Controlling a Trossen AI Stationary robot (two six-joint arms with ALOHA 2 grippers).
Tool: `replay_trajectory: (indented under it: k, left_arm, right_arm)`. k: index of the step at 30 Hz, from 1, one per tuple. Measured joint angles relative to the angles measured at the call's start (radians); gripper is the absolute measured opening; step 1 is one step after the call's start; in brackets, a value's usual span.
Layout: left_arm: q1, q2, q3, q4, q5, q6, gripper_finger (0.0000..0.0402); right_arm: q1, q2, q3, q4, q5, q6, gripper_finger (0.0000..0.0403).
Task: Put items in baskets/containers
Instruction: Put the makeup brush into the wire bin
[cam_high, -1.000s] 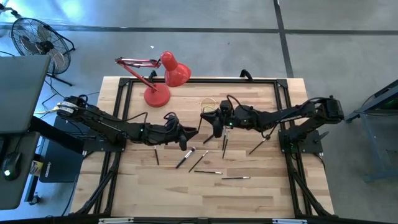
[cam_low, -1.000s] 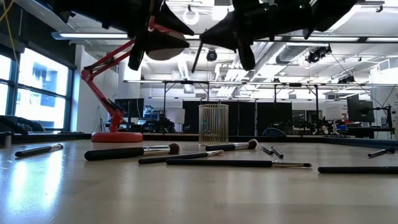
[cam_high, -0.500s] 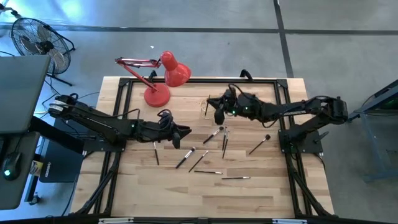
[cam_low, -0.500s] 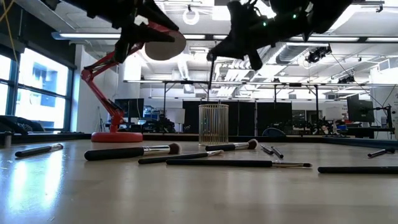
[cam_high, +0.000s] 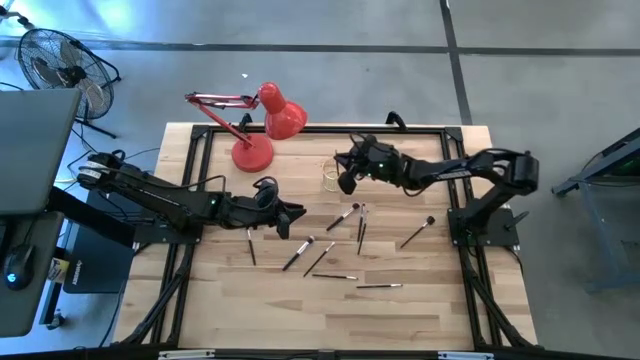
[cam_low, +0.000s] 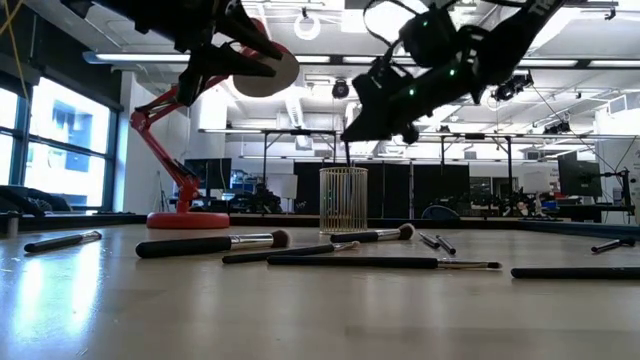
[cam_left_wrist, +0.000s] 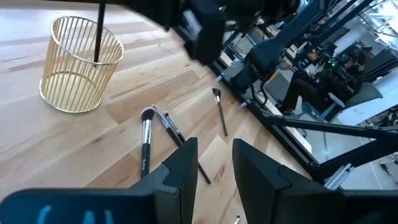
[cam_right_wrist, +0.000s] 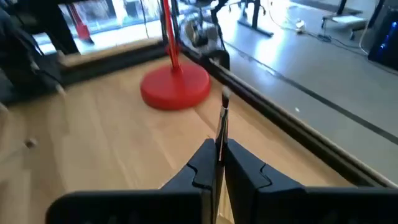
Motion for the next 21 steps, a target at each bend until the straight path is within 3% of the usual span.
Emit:
replay_trajectory:
  k: [9, 21]
  left_arm:
    - [0.0, 0.0, 0.0, -0.001, 0.0, 0.0, 0.0098]
    - [0.0, 0.0, 0.0, -0.005, -0.001, 0.003, 0.0098]
  right_arm:
    - [-0.001, 0.031, 0.0, 0.002, 0.006, 0.026, 0.0024]
    - [-0.002, -0.024, 0.0, -0.013, 0.005, 0.038, 0.0111]
